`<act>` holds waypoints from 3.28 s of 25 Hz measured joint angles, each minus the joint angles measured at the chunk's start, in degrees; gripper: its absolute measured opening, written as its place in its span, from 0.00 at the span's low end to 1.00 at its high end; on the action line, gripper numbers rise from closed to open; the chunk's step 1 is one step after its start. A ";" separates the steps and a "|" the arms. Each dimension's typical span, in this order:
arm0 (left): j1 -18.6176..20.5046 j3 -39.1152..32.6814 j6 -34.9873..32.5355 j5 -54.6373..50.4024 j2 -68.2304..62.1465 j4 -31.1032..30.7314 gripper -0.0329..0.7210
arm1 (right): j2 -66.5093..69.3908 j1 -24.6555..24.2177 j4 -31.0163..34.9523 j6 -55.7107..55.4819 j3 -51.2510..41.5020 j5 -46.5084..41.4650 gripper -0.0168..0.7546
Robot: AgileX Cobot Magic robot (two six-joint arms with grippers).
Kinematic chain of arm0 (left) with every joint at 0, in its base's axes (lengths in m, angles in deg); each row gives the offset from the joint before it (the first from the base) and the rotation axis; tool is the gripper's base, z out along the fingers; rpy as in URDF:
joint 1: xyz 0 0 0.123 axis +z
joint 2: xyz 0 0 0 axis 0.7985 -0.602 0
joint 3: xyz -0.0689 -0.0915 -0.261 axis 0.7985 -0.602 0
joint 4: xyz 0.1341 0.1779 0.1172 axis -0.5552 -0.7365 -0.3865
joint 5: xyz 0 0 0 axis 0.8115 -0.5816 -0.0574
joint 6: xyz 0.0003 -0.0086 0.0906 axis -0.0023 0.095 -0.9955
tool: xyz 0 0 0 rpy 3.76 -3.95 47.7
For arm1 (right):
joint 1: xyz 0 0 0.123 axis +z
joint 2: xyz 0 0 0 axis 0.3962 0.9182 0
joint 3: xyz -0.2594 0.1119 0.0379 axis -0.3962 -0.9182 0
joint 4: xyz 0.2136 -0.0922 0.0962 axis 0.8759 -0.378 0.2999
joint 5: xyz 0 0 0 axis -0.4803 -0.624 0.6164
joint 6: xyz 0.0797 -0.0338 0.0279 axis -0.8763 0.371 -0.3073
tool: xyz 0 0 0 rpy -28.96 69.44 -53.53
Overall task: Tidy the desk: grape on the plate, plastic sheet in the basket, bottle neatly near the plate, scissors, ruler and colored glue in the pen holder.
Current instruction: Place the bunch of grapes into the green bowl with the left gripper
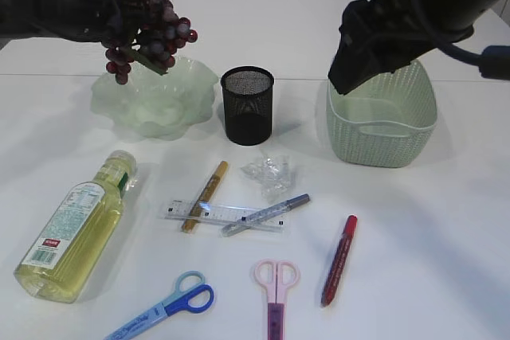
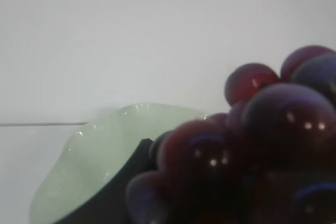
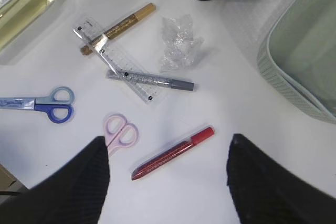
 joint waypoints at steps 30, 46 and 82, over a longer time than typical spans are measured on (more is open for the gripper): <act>1.98 5.02 0.00 0.16 -9.66 -0.45 0.27 | 0.00 0.00 -0.26 -0.56 0.00 -1.03 0.73; 1.98 5.13 0.00 -1.82 -9.78 -2.23 0.45 | 0.00 0.00 -0.26 -0.67 0.00 -1.15 0.73; 2.46 5.36 -0.09 -3.16 -9.87 -9.01 0.62 | 0.00 0.00 -0.26 -0.99 0.00 -1.03 0.73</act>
